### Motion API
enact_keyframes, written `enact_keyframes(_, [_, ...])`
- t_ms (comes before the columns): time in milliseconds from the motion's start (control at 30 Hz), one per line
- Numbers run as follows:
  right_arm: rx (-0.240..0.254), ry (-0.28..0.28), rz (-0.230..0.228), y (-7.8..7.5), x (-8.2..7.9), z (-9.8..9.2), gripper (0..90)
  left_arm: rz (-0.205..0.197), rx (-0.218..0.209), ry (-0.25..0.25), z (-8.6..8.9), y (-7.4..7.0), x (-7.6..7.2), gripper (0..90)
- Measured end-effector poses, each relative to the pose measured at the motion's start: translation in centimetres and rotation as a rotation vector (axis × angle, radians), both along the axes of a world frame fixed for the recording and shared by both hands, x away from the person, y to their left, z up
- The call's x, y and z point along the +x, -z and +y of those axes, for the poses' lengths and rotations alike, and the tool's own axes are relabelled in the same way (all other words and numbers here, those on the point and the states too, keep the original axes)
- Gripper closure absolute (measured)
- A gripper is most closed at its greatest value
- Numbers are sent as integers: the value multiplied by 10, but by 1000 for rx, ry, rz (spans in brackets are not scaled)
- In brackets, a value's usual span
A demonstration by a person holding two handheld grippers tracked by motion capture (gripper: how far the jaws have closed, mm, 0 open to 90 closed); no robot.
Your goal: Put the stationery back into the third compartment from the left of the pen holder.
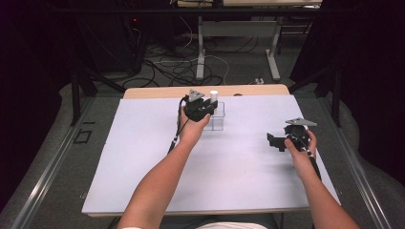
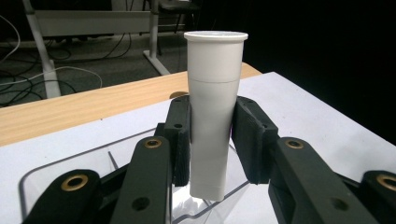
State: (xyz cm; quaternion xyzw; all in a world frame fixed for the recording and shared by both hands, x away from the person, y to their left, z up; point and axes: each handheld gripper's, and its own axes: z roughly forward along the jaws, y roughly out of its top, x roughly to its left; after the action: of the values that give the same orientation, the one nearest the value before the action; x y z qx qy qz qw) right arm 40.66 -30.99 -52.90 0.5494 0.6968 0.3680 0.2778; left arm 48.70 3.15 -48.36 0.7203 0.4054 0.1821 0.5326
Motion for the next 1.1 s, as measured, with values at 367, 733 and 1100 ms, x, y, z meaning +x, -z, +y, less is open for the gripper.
enact_keyframes(367, [5,1,0,-1,0,-1,0,4,9,5,-9,6,1,683])
enact_keyframes(733, [3,-1,-1,-1,0,-1,0,2,-1,-1,-13,8,4,683])
enact_keyframes(1100, [5,0,0,0,0,-1,0,6,-11,-15,-14,12,9,683])
